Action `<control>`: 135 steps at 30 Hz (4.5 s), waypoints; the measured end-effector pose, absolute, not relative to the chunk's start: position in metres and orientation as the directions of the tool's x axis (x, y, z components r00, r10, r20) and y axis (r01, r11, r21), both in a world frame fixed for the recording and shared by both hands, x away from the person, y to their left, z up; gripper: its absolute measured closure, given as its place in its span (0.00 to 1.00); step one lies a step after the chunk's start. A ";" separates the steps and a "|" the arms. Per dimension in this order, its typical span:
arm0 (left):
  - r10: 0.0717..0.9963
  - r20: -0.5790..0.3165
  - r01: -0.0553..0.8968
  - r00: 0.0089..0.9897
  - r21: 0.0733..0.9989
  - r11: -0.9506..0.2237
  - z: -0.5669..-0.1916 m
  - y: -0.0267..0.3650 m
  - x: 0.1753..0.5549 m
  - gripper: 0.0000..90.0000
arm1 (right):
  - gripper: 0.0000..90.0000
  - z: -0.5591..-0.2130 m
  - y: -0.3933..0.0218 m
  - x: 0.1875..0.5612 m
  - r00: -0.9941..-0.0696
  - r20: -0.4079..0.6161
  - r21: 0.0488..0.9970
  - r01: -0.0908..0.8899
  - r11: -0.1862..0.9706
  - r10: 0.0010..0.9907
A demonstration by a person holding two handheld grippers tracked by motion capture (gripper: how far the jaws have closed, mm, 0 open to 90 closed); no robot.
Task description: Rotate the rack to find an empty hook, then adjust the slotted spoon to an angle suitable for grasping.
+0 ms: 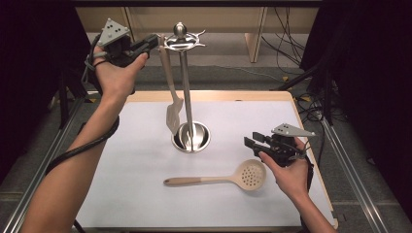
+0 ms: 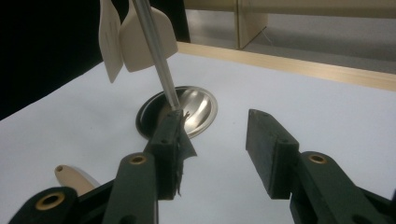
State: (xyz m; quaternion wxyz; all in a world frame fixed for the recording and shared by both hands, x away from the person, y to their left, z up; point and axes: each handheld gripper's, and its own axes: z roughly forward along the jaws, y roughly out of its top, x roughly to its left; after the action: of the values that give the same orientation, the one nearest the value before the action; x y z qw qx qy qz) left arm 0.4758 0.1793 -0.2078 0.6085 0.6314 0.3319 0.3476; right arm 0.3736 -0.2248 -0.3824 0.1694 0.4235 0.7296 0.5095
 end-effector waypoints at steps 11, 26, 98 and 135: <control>0.823 0.012 0.001 0.567 1.000 -0.015 -0.234 0.197 0.430 0.72 | 0.64 -0.384 -0.229 0.375 -0.585 0.186 0.888 0.444 0.119 0.789; 0.784 0.007 0.093 0.620 0.992 -0.083 -0.308 0.204 0.382 0.74 | 0.64 -0.380 -0.238 0.370 -0.547 0.210 0.882 0.463 0.084 0.810; 0.608 -0.125 0.577 0.784 0.508 -0.640 -0.474 0.156 0.373 0.99 | 0.71 -0.388 -0.215 0.380 -0.643 0.155 0.761 0.562 0.325 0.750; 0.700 -0.157 0.582 0.697 0.693 -0.424 -0.454 0.195 0.357 0.86 | 0.69 -0.448 -0.110 0.414 -0.882 0.081 0.335 0.462 0.821 0.464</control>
State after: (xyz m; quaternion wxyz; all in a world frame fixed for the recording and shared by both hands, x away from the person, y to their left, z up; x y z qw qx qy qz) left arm 0.3571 0.1949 -0.4542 0.3772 0.8403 0.3815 0.0778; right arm 0.4136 -0.1102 -0.4476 0.0021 0.2426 0.9542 0.1752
